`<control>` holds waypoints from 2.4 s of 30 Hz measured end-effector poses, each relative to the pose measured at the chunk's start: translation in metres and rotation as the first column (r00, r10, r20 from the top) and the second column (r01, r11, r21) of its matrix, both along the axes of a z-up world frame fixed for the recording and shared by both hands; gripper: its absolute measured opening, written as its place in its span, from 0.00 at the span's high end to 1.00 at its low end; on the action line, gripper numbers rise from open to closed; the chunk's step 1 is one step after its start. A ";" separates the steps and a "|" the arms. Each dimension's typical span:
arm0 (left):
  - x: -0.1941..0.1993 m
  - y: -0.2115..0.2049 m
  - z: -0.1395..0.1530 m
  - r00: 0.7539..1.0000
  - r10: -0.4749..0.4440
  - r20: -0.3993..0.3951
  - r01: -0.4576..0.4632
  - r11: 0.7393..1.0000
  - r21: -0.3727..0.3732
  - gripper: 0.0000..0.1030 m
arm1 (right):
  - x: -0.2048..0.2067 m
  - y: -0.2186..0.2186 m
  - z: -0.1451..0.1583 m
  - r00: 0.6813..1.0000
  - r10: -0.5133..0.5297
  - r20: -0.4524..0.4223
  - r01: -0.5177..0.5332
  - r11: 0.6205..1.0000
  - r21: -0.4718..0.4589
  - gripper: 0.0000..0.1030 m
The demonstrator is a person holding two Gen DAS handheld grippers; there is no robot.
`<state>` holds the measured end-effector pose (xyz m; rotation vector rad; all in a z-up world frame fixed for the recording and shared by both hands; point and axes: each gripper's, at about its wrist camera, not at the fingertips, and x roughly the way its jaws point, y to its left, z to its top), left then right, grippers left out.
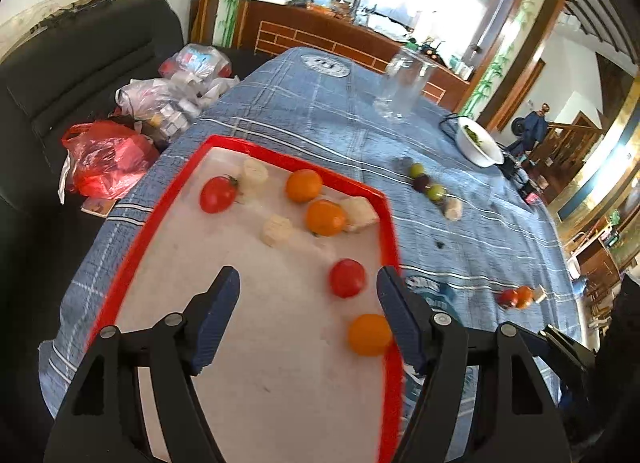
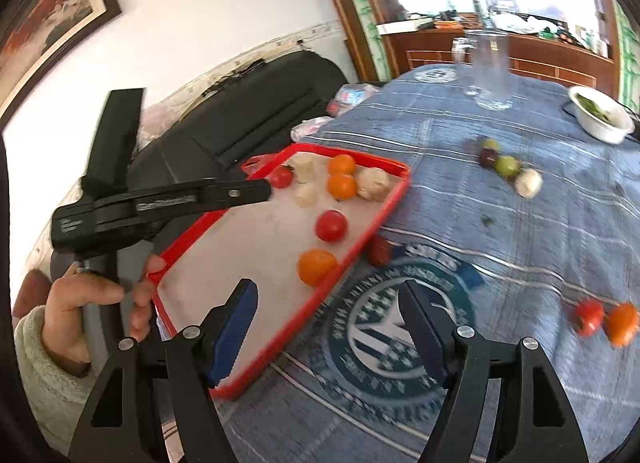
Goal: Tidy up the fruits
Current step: 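Move both open tools from the tray back to the remaining items, then move left tool to a red tomato while right tool approaches the cork cylinder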
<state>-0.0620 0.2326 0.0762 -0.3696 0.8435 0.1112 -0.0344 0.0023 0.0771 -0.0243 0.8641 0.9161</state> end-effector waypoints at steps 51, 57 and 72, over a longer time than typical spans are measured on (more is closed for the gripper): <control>0.074 -0.262 -0.042 0.841 -0.531 -0.105 0.540 0.833 0.119 0.32 | 0.084 -0.268 -0.046 0.772 -0.628 -0.102 0.622 0.779 -0.084 0.57; 0.082 -0.268 -0.051 0.838 -0.531 -0.124 0.545 0.828 0.135 0.35 | 0.100 -0.267 -0.052 0.763 -0.636 -0.118 0.630 0.772 -0.083 0.59; 0.100 -0.282 -0.063 0.823 -0.550 -0.144 0.566 0.814 0.129 0.63 | 0.124 -0.264 -0.066 0.743 -0.657 -0.129 0.645 0.754 -0.121 0.64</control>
